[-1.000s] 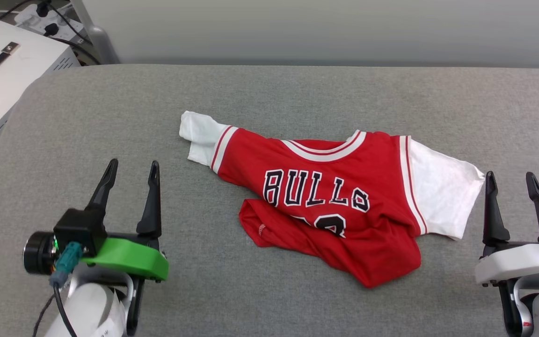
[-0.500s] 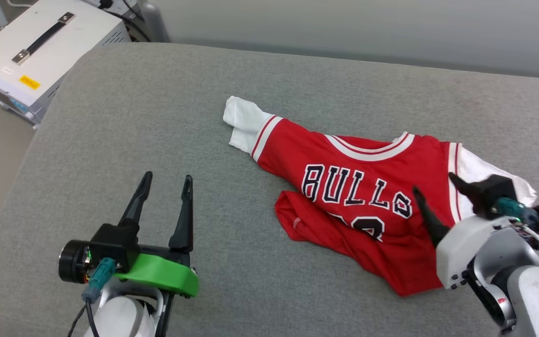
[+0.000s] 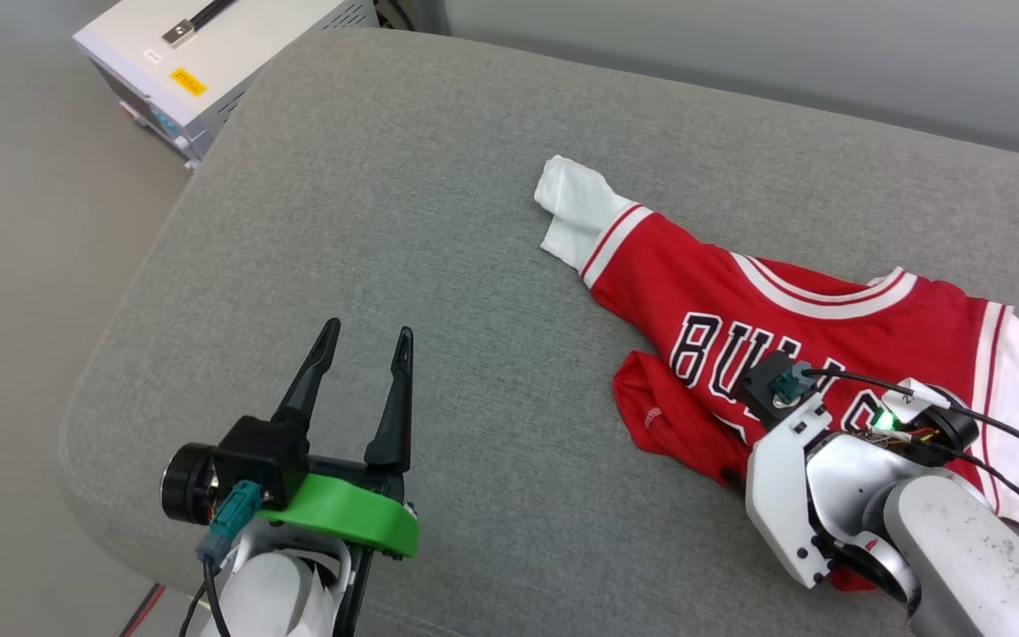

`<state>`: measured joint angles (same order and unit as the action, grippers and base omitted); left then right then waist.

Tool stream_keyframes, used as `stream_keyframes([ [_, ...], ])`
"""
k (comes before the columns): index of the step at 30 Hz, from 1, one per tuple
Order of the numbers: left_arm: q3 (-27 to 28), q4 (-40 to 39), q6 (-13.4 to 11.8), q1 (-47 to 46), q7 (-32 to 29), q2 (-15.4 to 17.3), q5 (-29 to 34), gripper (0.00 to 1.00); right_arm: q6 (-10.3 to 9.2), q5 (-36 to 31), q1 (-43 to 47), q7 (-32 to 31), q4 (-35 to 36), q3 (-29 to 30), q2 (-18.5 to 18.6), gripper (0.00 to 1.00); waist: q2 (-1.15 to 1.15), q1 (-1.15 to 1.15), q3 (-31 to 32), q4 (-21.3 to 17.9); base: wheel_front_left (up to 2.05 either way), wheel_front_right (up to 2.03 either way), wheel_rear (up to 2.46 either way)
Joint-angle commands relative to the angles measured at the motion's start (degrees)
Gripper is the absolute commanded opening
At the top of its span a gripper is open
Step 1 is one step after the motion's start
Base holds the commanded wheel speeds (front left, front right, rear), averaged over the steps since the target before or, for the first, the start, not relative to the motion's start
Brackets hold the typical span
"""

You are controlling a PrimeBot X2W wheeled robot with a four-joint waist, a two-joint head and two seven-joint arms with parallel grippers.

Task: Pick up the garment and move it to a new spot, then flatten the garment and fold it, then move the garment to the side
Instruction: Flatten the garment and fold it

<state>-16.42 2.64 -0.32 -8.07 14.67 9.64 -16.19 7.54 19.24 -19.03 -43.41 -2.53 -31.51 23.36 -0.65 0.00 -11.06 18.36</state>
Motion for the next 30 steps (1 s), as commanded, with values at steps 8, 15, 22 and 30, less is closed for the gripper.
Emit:
stream_keyframes([
  [8, 1.84, 0.87, 2.17, -0.22, 0.32, -2.18, 2.14, 1.0, -0.05, -2.26, -3.08, 2.1, -9.66, -1.49, 0.99, 1.0, 0.65, 0.0, -0.85, 3.89, 0.0, 0.0, 0.0],
  [15, 3.34, 2.22, 3.47, 1.14, 0.32, -3.11, 3.62, 1.0, -0.05, 5.36, -1.12, 3.28, -9.99, -5.24, 0.7, 0.0, 0.65, 0.0, 1.79, 2.56, 0.0, 0.0, 0.0],
  [22, 3.93, 3.11, 4.3, 2.24, 0.32, -3.4, 4.36, 1.0, -0.05, 13.09, 0.86, 3.27, -2.85, -9.24, 1.89, 0.0, 0.65, 0.0, 4.92, 0.56, 0.0, 0.0, 0.0],
  [30, 4.52, 3.33, 4.81, 2.83, 0.33, -3.43, 4.86, 1.0, -0.05, 15.53, 2.75, 2.09, 1.46, -12.09, 2.28, 0.0, 0.65, 0.0, 6.18, -0.59, 0.0, 0.0, 0.0],
])
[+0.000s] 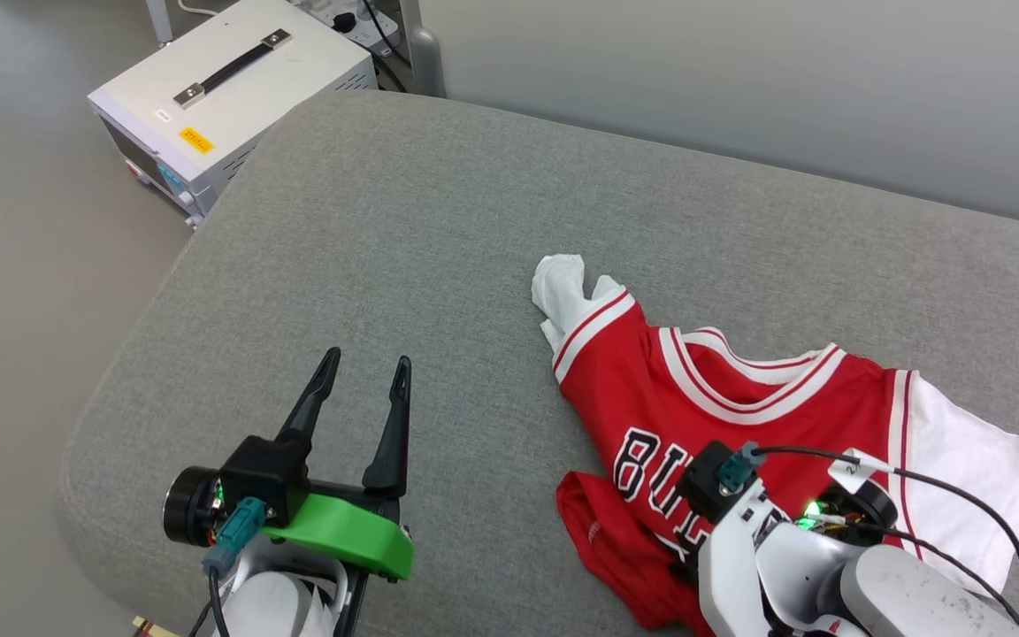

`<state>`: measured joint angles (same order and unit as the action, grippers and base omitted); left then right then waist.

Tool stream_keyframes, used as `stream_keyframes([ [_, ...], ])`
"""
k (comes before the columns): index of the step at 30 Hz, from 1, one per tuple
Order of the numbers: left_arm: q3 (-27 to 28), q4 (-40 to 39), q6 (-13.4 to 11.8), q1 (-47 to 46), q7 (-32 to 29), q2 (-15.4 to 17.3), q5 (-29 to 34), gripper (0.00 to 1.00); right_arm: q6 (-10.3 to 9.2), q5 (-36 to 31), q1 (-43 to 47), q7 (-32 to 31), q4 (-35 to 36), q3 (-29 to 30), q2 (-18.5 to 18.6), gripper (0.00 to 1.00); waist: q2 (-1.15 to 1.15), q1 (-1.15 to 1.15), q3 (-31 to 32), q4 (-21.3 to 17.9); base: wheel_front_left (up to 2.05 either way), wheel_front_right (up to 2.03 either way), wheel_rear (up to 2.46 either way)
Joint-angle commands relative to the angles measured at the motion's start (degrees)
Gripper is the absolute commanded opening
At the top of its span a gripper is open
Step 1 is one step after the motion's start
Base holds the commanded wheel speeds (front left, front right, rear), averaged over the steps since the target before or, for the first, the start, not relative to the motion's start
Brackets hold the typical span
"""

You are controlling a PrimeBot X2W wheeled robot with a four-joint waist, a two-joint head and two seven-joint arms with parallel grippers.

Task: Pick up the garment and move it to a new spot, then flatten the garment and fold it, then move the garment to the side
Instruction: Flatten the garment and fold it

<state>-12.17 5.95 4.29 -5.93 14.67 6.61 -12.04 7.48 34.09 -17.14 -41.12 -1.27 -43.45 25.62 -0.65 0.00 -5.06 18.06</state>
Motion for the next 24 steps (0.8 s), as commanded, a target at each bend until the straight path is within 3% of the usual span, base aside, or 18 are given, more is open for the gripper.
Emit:
stream_keyframes([
  [1, 0.33, 0.0, 0.23, 0.69, 0.33, -0.44, 0.75, 1.0, 0.01, 0.66, 1.11, -0.19, -0.04, -0.5, 0.1, 0.0, 0.65, 0.0, 0.09, -0.4, 0.0, 0.0, 0.0],
  [3, 0.44, -0.02, 0.3, 0.64, 0.33, -0.54, 0.81, 1.0, 0.01, 0.56, 1.35, 0.28, -0.62, -0.92, 0.11, 0.0, 0.65, 0.0, -0.24, -0.62, 0.0, 0.0, 0.0],
  [4, 0.48, 0.04, 0.32, 0.63, 0.33, -0.59, 0.82, 1.0, 0.01, 0.75, 1.52, 0.68, -0.95, -0.87, -0.07, 0.24, 0.65, 0.0, -0.35, -0.74, 0.0, 0.0, 0.0],
  [5, 0.54, 0.16, 0.35, 0.64, 0.33, -0.63, 0.83, 1.0, 0.01, 0.89, 1.63, 1.1, -1.28, -1.0, -0.19, 0.42, 0.65, 0.0, -0.44, -0.9, 0.0, 0.0, 0.0],
  [6, 0.63, 0.27, 0.37, 0.67, 0.33, -0.65, 0.84, 1.0, 0.01, 0.86, 1.62, 1.66, -1.46, -0.94, -0.26, 1.0, 0.65, 0.0, -0.52, -1.11, 0.0, 0.0, 0.0],
  [10, 1.12, 0.7, 0.37, 0.67, 0.33, -0.68, 0.96, 1.0, 0.01, 1.47, 1.19, 5.49, -1.27, 0.19, -0.78, 1.0, 0.65, 0.0, -0.48, -2.15, 0.0, 0.0, 0.0],
  [15, 1.76, 0.97, 0.37, 0.58, 0.33, -0.55, 1.08, 1.0, 0.01, 2.4, 0.83, 11.38, 0.66, 5.69, -0.58, 1.0, 0.65, 0.0, 0.47, -4.19, 0.0, 0.0, 0.0],
  [20, 2.53, 0.59, 0.33, 0.62, 0.33, -0.39, 1.09, 1.0, 0.01, -1.17, 1.73, 18.02, 1.51, 15.95, -0.06, 1.0, 0.65, 0.0, 1.17, -6.79, 0.0, 0.0, 0.0],
  [24, 3.28, 0.28, 0.49, 0.56, 0.33, -0.53, 0.42, 1.0, 0.01, -5.42, 4.24, 24.45, 1.56, 25.76, -1.92, 1.0, 0.65, 0.0, 1.24, -8.72, 0.0, 0.0, 0.0],
])
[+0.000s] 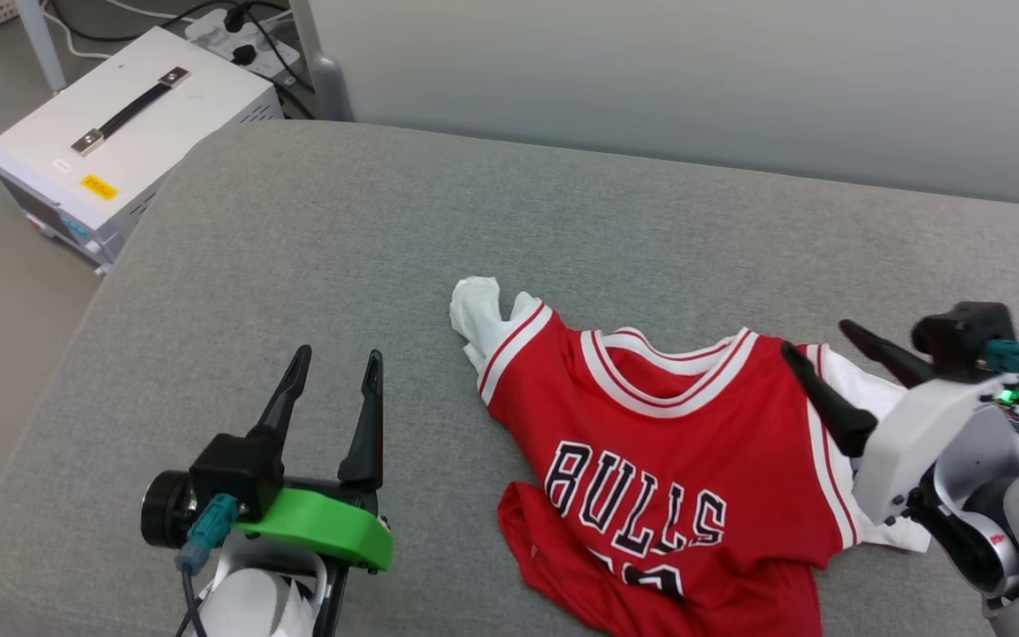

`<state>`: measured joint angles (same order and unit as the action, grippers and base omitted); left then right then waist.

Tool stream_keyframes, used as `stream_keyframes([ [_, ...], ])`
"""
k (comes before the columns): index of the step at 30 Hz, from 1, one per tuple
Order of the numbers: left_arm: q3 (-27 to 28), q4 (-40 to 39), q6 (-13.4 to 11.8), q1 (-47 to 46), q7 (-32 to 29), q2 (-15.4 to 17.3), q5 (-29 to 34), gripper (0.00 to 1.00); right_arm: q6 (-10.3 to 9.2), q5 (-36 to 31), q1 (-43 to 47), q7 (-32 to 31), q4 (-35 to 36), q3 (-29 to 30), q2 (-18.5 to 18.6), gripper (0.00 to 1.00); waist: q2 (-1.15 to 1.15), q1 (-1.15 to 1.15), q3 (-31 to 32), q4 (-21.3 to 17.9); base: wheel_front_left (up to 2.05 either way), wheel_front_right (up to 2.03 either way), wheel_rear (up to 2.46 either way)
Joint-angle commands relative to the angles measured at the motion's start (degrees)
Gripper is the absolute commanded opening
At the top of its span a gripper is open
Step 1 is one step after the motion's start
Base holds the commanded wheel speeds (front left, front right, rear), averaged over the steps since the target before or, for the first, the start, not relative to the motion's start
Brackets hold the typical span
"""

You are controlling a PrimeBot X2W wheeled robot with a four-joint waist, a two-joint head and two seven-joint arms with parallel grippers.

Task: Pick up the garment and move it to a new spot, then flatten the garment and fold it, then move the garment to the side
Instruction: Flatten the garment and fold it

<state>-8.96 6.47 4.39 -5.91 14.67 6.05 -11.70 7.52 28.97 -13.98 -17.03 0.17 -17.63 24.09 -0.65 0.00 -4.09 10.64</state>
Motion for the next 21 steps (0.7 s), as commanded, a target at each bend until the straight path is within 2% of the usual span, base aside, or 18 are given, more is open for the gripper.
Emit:
stream_keyframes([
  [1, 0.53, -0.26, 0.56, 0.6, 0.33, -0.27, -1.04, 1.0, -0.03, -0.95, 2.18, 1.91, 0.05, 2.51, -1.55, 1.0, 0.65, 0.0, 0.24, -1.83, 0.0, 0.0, 0.0],
  [3, 1.71, -0.41, 1.03, 0.74, 0.33, -1.17, -4.8, 1.0, -0.03, -2.42, 4.31, 4.17, 0.07, 6.3, -3.38, 1.0, 0.65, 0.0, 0.09, -2.74, 0.0, 0.0, 0.0],
  [7, 1.93, -0.08, 1.33, 0.59, 0.33, -0.52, -4.44, 1.0, -0.03, -7.91, 8.09, 9.66, 0.39, 12.65, -6.45, 1.0, 0.65, 0.0, -0.37, -4.39, 0.0, 0.0, 0.0],
  [10, 2.07, 0.58, 1.55, 0.39, 0.33, -0.41, -4.8, 1.0, -0.03, -10.91, 10.2, 13.91, 0.41, 16.94, -10.18, 1.0, 0.65, 0.0, -0.99, -5.8, 0.0, 0.0, 0.0],
  [15, 1.52, 2.04, 2.2, -1.41, -1.01, 0.44, -7.15, 1.0, -0.03, -14.04, 11.07, 17.3, 0.45, 19.07, -13.57, 1.0, 0.65, 0.0, -2.65, -8.16, 0.0, 0.0, 0.0],
  [18, 0.46, 2.49, 2.62, -4.38, -5.0, 2.96, -8.27, 1.0, -0.03, -15.09, 10.48, 17.86, 0.88, 19.72, -14.51, 1.0, 0.65, 0.0, -4.12, -9.61, 0.0, 0.0, 0.0],
  [21, -1.88, 2.84, 2.95, -8.56, -12.69, 6.2, -11.18, 1.0, -0.03, -15.77, 9.75, 18.05, 1.46, 20.45, -14.85, 1.0, 0.65, 0.0, -5.66, -10.65, 0.0, 0.0, 0.0],
])
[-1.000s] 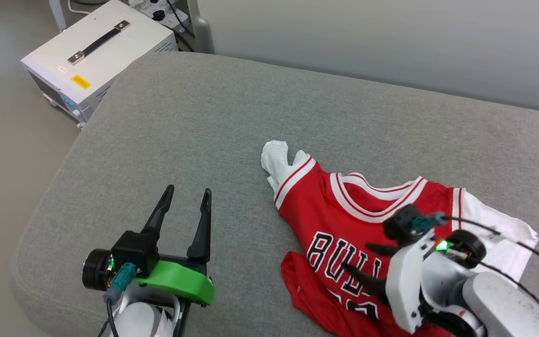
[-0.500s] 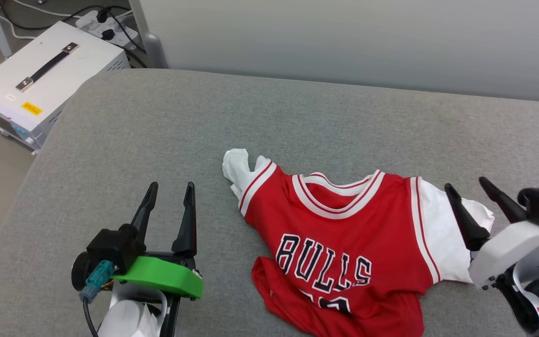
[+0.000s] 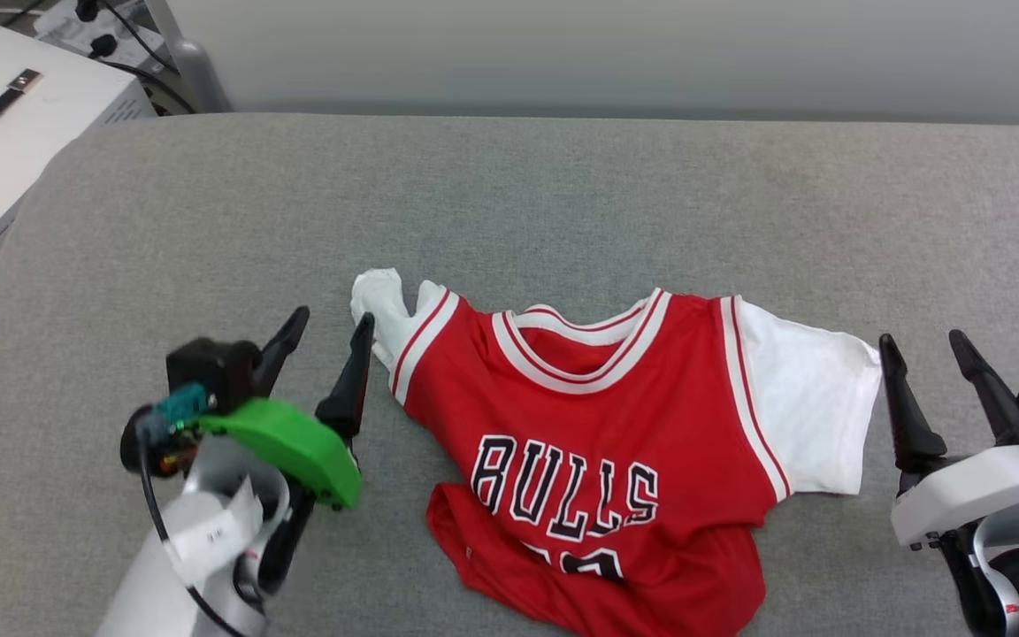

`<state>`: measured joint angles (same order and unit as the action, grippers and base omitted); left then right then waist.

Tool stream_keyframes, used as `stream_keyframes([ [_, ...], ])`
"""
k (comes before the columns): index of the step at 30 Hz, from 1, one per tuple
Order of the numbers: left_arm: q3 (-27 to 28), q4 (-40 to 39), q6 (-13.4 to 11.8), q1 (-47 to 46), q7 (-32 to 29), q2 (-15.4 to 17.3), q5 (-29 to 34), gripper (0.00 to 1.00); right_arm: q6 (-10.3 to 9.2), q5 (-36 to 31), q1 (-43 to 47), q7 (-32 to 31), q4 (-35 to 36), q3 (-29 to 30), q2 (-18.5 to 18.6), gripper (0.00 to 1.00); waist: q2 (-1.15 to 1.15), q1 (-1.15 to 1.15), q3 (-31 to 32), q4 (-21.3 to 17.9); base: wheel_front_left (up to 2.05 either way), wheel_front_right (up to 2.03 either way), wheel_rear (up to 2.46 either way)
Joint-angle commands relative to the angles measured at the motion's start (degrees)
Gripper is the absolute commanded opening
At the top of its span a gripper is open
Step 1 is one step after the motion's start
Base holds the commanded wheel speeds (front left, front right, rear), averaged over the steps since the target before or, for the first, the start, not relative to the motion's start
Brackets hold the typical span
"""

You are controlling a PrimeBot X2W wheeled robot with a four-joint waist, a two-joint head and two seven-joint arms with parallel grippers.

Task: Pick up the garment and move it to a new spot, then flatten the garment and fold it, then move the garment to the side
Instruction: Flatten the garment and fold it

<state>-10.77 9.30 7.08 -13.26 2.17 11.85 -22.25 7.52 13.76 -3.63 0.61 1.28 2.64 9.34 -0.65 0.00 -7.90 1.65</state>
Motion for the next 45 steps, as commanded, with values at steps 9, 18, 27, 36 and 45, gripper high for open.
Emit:
stream_keyframes([
  [9, -9.68, -0.34, 0.39, -19.66, -29.37, 15.53, -13.46, 1.0, -0.03, -1.58, -2.87, 1.17, 0.27, 0.11, -1.37, 1.0, 0.65, 0.0, -8.25, -5.47, 0.0, 0.0, 0.0],
  [18, -18.61, 3.1, 0.4, -29.88, -44.76, 24.51, -22.98, 1.0, -0.03, -0.47, -5.23, 2.47, -1.41, -1.96, -2.77, 1.0, 0.65, 0.0, -13.59, -9.12, 0.0, 0.0, 0.0],
  [27, -23.52, 12.02, 0.4, -34.14, -42.77, 27.52, -19.81, 1.0, -0.03, -0.34, -6.94, 4.18, -3.18, -3.53, -3.75, 1.0, 0.65, 0.0, -16.1, -11.91, 0.0, 0.0, 0.0],
  [36, -29.93, 17.45, 0.4, -34.7, -42.21, 28.65, -18.33, 1.0, -0.03, -0.74, -7.5, 4.85, -4.72, -4.0, -4.18, 1.0, 0.65, 0.0, -16.41, -12.25, 0.0, 0.0, 0.0],
  [45, -31.44, 20.44, 0.39, -33.57, -37.44, 26.69, -21.99, 0.0, -0.03, -1.4, -7.54, 4.43, -4.86, -3.94, -3.79, 1.0, 0.65, 0.0, -15.17, -10.85, 0.0, 0.0, 0.0],
])
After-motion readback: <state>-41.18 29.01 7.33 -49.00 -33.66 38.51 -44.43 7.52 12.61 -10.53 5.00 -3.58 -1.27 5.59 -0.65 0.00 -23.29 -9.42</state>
